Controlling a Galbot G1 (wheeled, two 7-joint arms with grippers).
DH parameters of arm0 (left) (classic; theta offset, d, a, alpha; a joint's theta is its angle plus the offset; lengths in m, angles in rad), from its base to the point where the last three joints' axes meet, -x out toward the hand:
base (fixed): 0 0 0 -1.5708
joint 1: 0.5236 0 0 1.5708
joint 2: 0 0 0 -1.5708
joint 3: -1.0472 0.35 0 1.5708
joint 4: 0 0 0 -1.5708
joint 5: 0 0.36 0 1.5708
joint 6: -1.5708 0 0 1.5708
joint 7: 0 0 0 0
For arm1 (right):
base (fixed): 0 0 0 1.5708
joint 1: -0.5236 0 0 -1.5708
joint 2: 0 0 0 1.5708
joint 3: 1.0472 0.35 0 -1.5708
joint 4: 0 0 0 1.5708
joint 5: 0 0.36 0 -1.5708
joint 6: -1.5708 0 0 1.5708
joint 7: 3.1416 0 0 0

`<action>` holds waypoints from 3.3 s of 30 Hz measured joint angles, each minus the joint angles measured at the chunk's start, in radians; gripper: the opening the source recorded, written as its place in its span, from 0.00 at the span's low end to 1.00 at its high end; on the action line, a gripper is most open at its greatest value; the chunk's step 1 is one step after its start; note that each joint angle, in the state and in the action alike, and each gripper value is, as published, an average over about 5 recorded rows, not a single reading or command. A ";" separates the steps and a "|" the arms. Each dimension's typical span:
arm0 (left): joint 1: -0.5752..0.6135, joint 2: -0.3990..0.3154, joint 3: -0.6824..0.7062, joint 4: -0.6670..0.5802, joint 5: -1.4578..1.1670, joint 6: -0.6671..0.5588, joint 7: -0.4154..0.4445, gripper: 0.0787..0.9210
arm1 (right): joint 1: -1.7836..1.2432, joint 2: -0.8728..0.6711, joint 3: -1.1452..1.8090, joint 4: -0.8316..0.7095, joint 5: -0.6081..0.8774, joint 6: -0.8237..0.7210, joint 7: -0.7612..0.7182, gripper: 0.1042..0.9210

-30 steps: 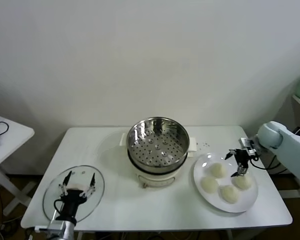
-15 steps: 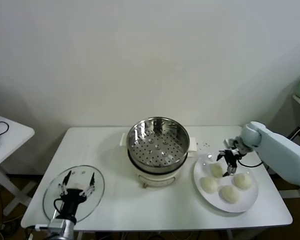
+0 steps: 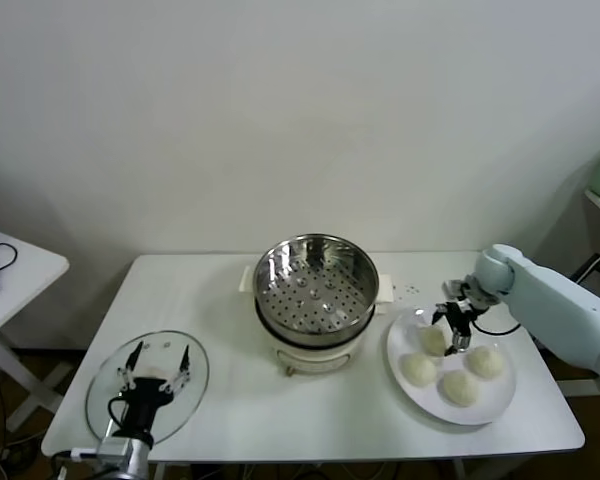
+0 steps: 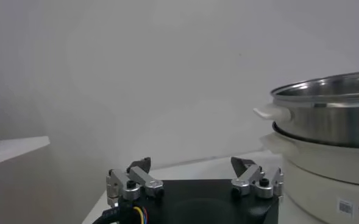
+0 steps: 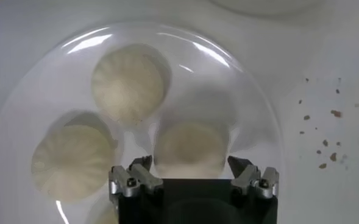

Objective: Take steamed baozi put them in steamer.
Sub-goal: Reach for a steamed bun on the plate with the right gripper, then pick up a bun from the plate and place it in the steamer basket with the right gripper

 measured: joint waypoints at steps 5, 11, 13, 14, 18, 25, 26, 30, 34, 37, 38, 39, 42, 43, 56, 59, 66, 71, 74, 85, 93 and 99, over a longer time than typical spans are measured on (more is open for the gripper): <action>0.000 0.000 0.001 -0.001 0.000 0.002 -0.001 0.88 | -0.006 -0.002 0.006 0.000 0.000 0.002 0.006 0.76; -0.003 0.000 0.003 -0.003 0.001 0.006 -0.001 0.88 | -0.010 -0.007 0.017 0.004 0.001 0.002 0.011 0.73; -0.004 0.000 0.004 -0.003 0.001 0.007 -0.001 0.88 | -0.008 -0.009 0.020 0.008 0.003 0.004 0.011 0.73; -0.003 0.000 0.004 -0.003 0.002 0.007 -0.001 0.88 | -0.006 -0.010 0.021 0.010 0.004 0.005 0.011 0.73; 0.001 0.000 0.005 -0.004 0.002 0.007 -0.002 0.88 | 0.016 -0.021 0.014 0.024 0.016 0.015 0.005 0.72; 0.006 0.003 0.002 -0.007 0.002 0.007 -0.002 0.88 | 0.145 -0.039 -0.056 0.077 0.017 0.069 -0.022 0.72; 0.007 0.004 0.002 -0.008 0.003 0.008 -0.002 0.88 | 0.172 -0.039 -0.070 0.087 0.013 0.081 -0.026 0.72; 0.008 0.005 0.004 -0.011 0.003 0.011 0.000 0.88 | 0.293 -0.034 -0.131 0.131 -0.001 0.136 -0.039 0.73; 0.009 0.005 0.008 -0.012 0.005 0.012 0.000 0.88 | 0.412 -0.021 -0.187 0.184 -0.015 0.189 -0.046 0.73; 0.008 0.005 0.010 -0.012 0.008 0.015 0.001 0.88 | 0.481 -0.004 -0.215 0.236 -0.039 0.227 -0.047 0.73; 0.007 0.005 0.011 -0.012 0.009 0.016 0.001 0.88 | 0.499 0.003 -0.221 0.255 -0.050 0.240 -0.047 0.73; 0.007 0.005 0.011 -0.012 0.010 0.017 0.001 0.88 | 0.514 0.010 -0.226 0.275 -0.062 0.252 -0.047 0.73; 0.007 0.005 0.011 -0.011 0.011 0.020 0.000 0.88 | 0.545 0.038 -0.235 0.334 -0.105 0.289 -0.047 0.73; 0.008 0.004 0.011 -0.011 0.011 0.020 0.000 0.88 | 0.550 0.049 -0.236 0.351 -0.122 0.301 -0.047 0.73; 0.010 0.005 0.004 -0.017 0.010 0.027 0.000 0.88 | 0.502 0.238 -0.233 0.411 -0.359 0.429 -0.030 0.72; 0.010 0.007 0.003 -0.018 0.009 0.027 0.000 0.88 | 0.470 0.276 -0.224 0.392 -0.419 0.451 -0.024 0.72; 0.014 0.010 0.002 -0.014 0.008 0.026 0.000 0.88 | 0.384 0.350 -0.177 0.317 -0.569 0.509 -0.009 0.72; 0.016 0.013 0.000 -0.004 0.007 0.024 0.000 0.88 | 0.327 0.399 -0.136 0.253 -0.666 0.547 0.006 0.72; 0.016 0.013 -0.001 -0.001 0.007 0.023 0.000 0.88 | 0.297 0.427 -0.112 0.218 -0.717 0.565 0.015 0.72; 0.016 0.009 0.002 0.007 0.007 0.022 0.000 0.88 | 0.232 0.505 -0.046 0.124 -0.835 0.610 0.038 0.73; 0.014 0.007 0.002 0.008 0.008 0.022 -0.001 0.88 | 0.214 0.519 -0.025 0.101 -0.864 0.630 0.050 0.84; 0.012 0.003 0.007 0.010 0.010 0.026 -0.007 0.88 | 0.219 0.515 -0.023 0.109 -0.866 0.644 0.042 0.88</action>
